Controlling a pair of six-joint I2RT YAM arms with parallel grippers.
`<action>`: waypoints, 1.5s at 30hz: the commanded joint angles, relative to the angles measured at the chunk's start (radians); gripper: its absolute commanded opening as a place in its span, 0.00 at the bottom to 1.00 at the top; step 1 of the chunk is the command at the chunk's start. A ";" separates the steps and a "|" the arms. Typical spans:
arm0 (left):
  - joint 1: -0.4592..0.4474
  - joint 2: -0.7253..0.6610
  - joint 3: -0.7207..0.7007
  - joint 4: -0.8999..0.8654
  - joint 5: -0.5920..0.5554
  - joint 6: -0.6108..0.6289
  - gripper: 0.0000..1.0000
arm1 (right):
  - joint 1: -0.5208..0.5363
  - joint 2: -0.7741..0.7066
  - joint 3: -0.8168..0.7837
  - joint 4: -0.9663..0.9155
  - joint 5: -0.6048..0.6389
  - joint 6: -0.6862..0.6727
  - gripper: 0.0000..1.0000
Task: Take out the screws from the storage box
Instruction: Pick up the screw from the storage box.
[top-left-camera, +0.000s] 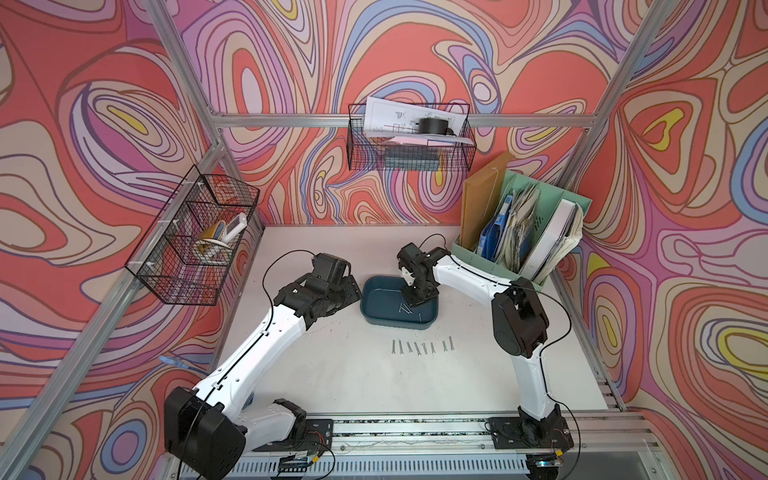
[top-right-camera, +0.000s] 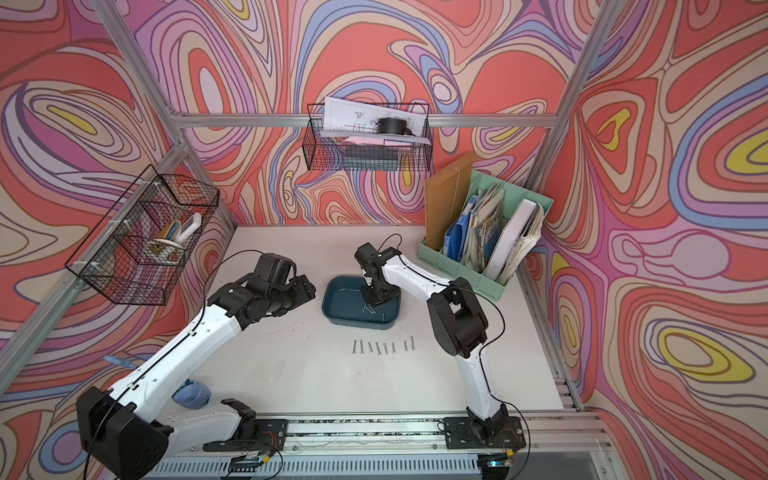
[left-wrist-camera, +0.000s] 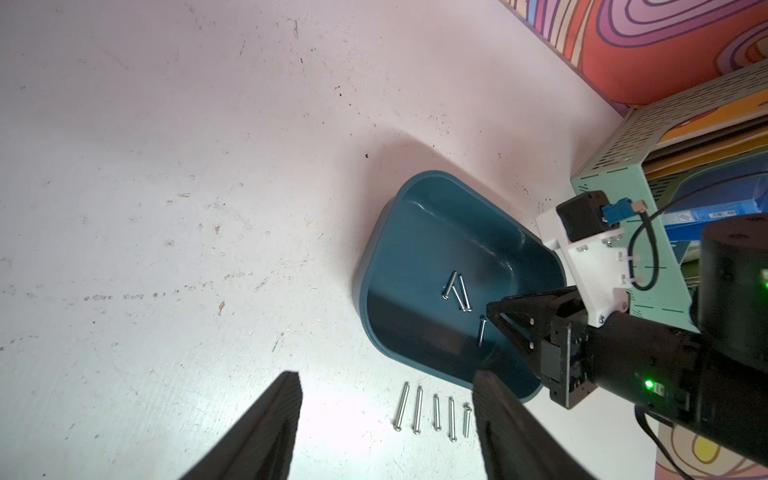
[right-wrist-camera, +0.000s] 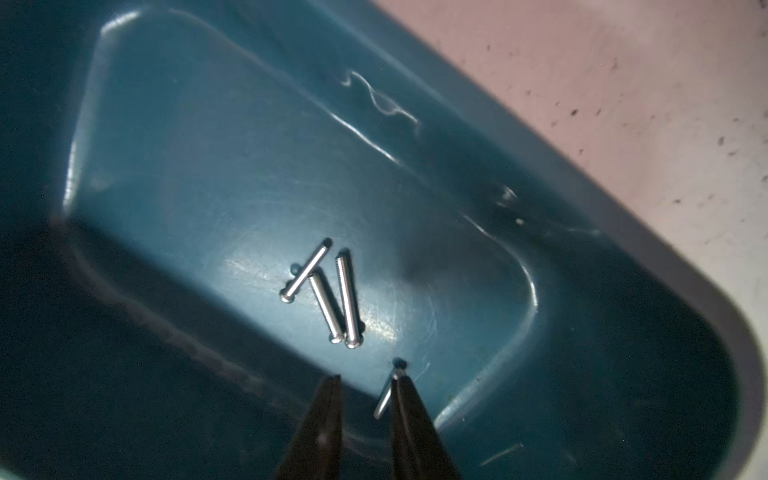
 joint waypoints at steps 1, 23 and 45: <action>0.005 -0.009 -0.031 -0.047 -0.004 -0.015 0.71 | 0.002 0.030 0.005 0.039 0.015 -0.012 0.22; 0.005 -0.075 -0.071 -0.079 -0.013 -0.013 0.72 | 0.045 0.118 0.082 0.068 0.050 -0.001 0.22; 0.005 -0.116 -0.108 -0.092 -0.026 -0.038 0.72 | 0.061 0.128 0.005 0.088 0.131 -0.017 0.15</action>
